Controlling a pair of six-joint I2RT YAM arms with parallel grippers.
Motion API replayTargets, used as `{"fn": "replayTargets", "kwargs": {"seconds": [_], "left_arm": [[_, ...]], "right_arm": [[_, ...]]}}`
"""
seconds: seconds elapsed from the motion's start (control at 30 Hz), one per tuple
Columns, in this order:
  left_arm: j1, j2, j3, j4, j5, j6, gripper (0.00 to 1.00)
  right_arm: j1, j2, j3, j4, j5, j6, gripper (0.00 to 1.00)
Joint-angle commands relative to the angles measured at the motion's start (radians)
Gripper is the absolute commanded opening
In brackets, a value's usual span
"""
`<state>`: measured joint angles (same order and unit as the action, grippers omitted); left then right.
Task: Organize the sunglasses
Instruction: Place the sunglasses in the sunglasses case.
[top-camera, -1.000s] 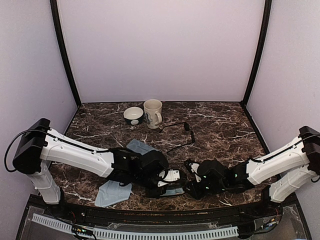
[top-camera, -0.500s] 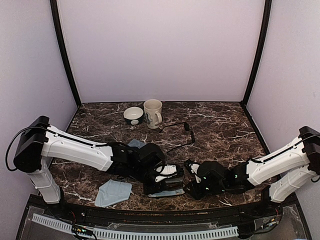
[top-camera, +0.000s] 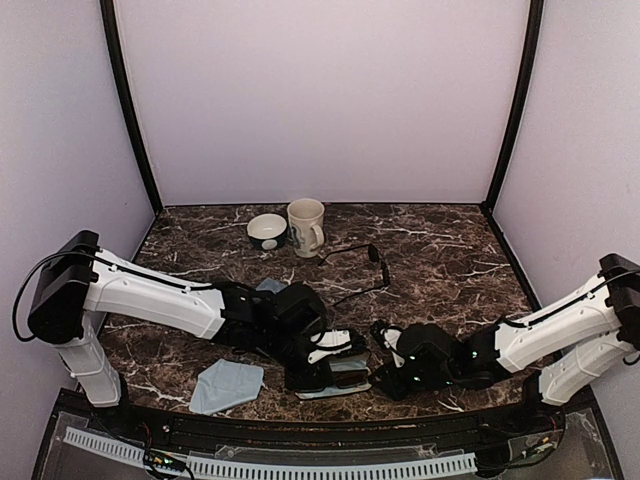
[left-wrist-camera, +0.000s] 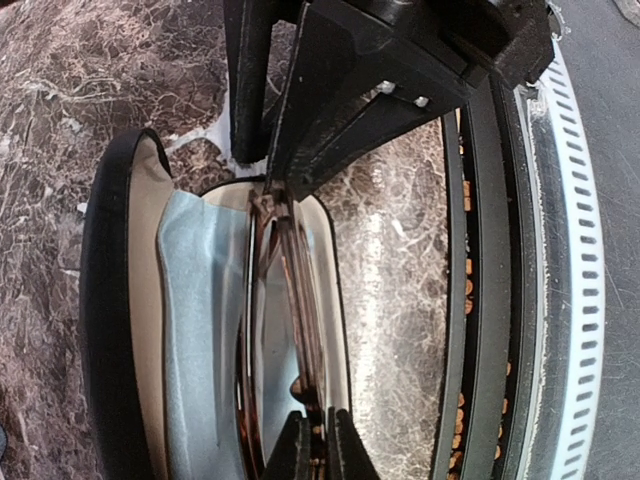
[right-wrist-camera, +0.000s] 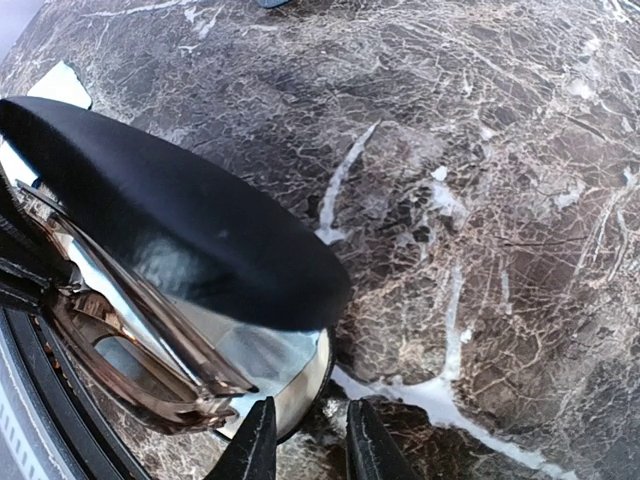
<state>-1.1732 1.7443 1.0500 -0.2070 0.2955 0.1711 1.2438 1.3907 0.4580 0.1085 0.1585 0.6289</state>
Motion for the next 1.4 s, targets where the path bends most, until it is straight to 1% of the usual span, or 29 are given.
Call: {"fn": "replayTargets", "kwargs": {"seconds": [0.0,0.5,0.77,0.97,1.37], "left_arm": [[0.01,-0.018,-0.015,0.013,0.045,-0.002,0.0],[0.015,0.024,-0.02,0.07,0.092,-0.019,0.0],[0.017,0.043,-0.02,0.061,0.092,-0.016,0.0],[0.018,0.052,-0.024,0.059,0.085,-0.019,0.0],[0.018,0.065,-0.021,0.061,0.088,-0.02,0.0]], "right_arm": [[0.013,-0.017,-0.02,0.009,0.01,-0.002,0.25],[0.014,-0.027,-0.036,0.046,-0.005,0.039,0.25],[0.014,-0.04,-0.043,0.042,0.002,0.045,0.25],[0.013,-0.048,-0.045,0.039,0.008,0.047,0.28],[0.01,-0.124,-0.082,0.051,0.016,0.07,0.29]]}}
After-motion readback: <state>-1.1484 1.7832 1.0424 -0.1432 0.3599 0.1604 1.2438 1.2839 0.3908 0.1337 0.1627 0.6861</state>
